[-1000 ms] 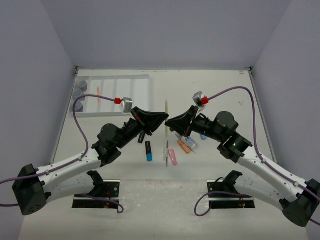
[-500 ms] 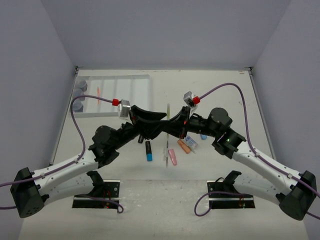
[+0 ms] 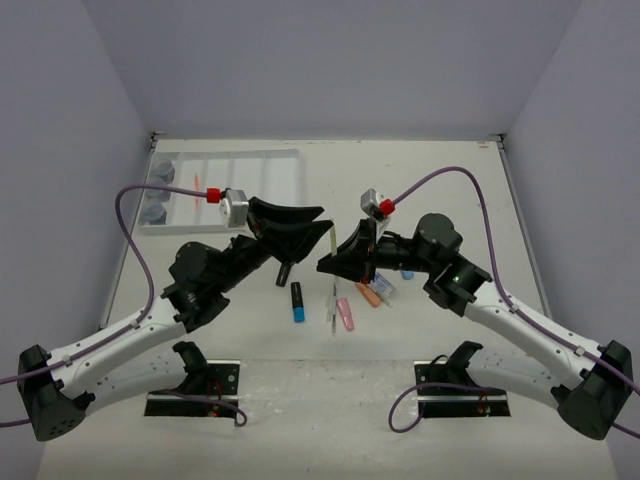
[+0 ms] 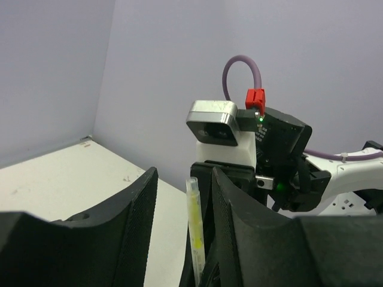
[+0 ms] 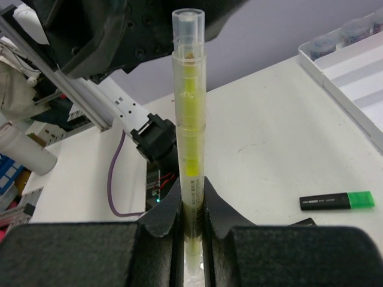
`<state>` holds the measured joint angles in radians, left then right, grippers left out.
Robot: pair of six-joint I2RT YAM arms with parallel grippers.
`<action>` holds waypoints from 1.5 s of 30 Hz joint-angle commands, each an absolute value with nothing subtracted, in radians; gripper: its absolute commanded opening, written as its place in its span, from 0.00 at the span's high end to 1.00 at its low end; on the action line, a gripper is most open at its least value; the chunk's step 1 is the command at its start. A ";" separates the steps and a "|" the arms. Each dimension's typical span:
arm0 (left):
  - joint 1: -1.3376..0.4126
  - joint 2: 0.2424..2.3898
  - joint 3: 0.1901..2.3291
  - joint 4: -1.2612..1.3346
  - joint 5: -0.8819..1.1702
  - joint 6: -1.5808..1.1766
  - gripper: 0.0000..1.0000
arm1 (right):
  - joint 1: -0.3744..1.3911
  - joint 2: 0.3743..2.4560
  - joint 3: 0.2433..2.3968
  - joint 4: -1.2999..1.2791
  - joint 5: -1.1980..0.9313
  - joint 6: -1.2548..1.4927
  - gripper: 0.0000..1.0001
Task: Sort the stationery into containers
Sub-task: Close the pen cap on the pen.
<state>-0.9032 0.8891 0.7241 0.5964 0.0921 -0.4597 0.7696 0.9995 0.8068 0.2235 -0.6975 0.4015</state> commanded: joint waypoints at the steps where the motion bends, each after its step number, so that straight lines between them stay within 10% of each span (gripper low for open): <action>1: -0.891 0.905 0.784 0.581 0.072 -0.422 0.59 | 0.774 1.006 0.868 0.194 -0.744 0.348 1.00; 9: -0.887 0.959 0.816 0.607 0.187 -0.474 0.61 | 0.776 1.006 0.883 0.162 -0.726 0.332 1.00; 20: -0.887 0.973 0.775 0.623 0.292 -0.566 1.00 | 0.776 0.999 0.919 0.146 -0.657 0.341 1.00; 40: -0.899 0.967 0.535 0.735 0.397 -0.737 1.00 | 0.655 1.351 1.589 0.005 -0.630 0.383 1.00; 45: -0.867 0.886 0.687 0.376 0.150 -0.591 1.00 | 0.655 1.320 1.380 0.093 -0.655 0.393 1.00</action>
<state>-0.8207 0.9087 0.6434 0.8886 -0.0121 -0.6674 0.7319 1.3583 1.4381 -0.3060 -0.8630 0.3203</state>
